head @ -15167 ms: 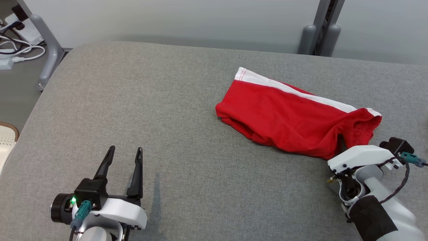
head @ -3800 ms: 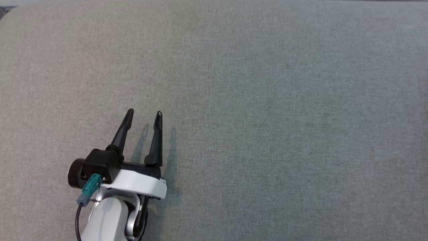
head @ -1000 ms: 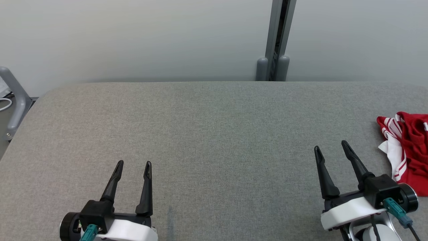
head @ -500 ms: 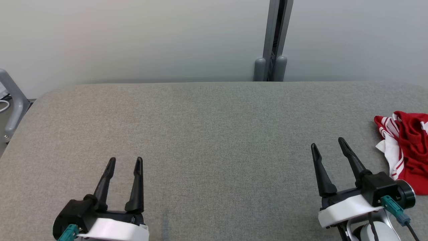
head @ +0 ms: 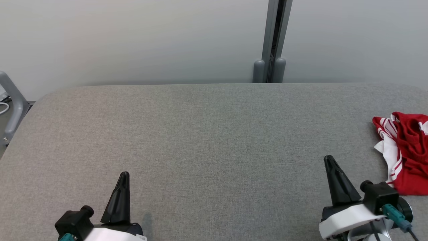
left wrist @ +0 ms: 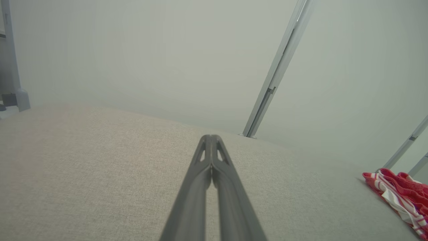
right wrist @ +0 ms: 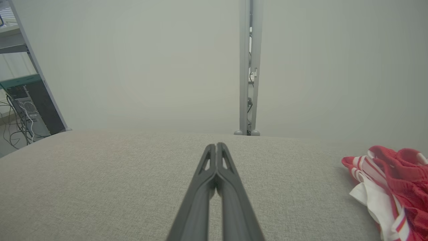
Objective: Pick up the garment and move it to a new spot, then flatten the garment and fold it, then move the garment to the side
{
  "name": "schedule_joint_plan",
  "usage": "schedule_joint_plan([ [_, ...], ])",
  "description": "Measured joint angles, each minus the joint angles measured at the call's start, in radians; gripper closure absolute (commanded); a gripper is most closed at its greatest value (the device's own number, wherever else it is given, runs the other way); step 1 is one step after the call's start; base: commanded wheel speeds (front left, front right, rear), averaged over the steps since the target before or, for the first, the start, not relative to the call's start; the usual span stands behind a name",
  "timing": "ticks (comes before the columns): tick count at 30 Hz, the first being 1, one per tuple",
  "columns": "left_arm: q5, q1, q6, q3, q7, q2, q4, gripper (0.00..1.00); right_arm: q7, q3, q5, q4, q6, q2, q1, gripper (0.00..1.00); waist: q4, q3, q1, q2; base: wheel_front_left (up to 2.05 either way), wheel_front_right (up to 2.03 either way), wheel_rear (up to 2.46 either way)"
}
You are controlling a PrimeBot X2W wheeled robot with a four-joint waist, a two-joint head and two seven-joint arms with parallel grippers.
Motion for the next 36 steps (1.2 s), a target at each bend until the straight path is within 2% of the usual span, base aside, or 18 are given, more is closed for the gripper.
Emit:
schedule_joint_plan([
  [15, -0.247, -0.031, -0.009, 0.002, 0.051, 0.001, 0.032, 1.0, 0.082, -0.061, 0.306, 0.001, 0.0, -0.009, 0.0, 1.0, -0.007, 0.0, 0.0, 0.0, 0.0, 0.0, 0.0],
  [36, -0.53, -0.09, -0.024, 0.006, 0.107, 0.002, 0.07, 1.0, 0.175, -0.136, 0.649, 0.002, 0.0, -0.024, -0.001, 1.0, -0.018, 0.0, 0.0, 0.0, 0.0, 0.0, 0.0],
])
